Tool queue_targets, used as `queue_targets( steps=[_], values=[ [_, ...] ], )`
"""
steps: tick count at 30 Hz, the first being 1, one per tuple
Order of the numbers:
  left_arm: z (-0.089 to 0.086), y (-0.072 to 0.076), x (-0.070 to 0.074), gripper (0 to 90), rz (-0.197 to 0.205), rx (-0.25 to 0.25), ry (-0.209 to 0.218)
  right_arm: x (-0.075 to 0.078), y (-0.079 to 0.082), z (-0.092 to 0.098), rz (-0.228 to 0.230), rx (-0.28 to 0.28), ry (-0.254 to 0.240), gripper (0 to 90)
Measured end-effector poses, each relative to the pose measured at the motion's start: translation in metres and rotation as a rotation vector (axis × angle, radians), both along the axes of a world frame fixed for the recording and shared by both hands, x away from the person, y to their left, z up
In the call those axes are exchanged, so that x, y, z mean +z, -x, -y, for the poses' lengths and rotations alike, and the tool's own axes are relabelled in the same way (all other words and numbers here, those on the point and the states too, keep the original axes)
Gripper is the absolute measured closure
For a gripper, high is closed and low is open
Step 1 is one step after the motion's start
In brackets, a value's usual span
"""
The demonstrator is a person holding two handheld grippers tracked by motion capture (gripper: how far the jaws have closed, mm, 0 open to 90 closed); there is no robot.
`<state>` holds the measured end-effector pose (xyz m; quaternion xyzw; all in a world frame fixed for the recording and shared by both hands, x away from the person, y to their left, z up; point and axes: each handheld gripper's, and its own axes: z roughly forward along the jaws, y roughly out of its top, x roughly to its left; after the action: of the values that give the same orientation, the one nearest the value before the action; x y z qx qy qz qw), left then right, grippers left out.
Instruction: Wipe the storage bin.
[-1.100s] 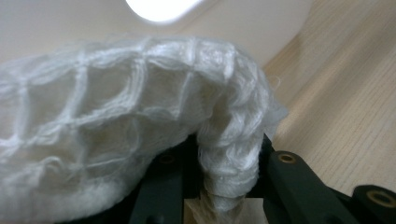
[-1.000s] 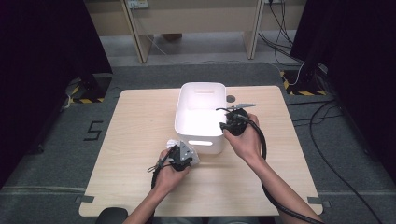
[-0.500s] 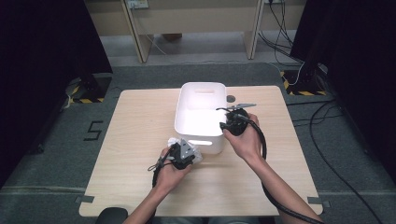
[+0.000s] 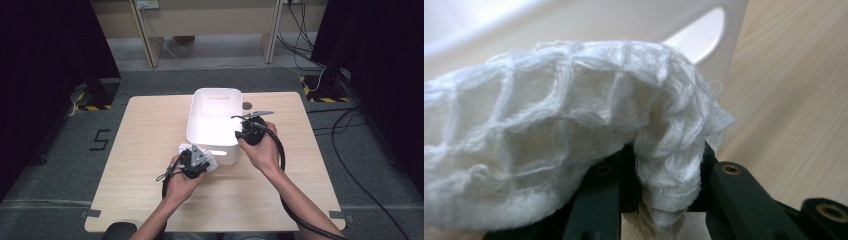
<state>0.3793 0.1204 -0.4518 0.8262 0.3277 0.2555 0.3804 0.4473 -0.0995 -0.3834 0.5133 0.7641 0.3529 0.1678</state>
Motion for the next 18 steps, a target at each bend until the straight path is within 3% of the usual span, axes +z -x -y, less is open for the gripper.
queue_targets(
  steps=[8, 18],
  values=[
    [0.0, 0.001, 0.01, 74.0, 0.029, 0.005, 0.004, 0.0, 0.001, -0.001, 0.004, 0.002, 0.0, 69.8],
    [0.002, 0.004, 0.018, 74.0, 0.034, 0.02, 0.011, 0.0, 0.001, -0.001, 0.006, 0.003, 0.0, 69.6]
  ],
)
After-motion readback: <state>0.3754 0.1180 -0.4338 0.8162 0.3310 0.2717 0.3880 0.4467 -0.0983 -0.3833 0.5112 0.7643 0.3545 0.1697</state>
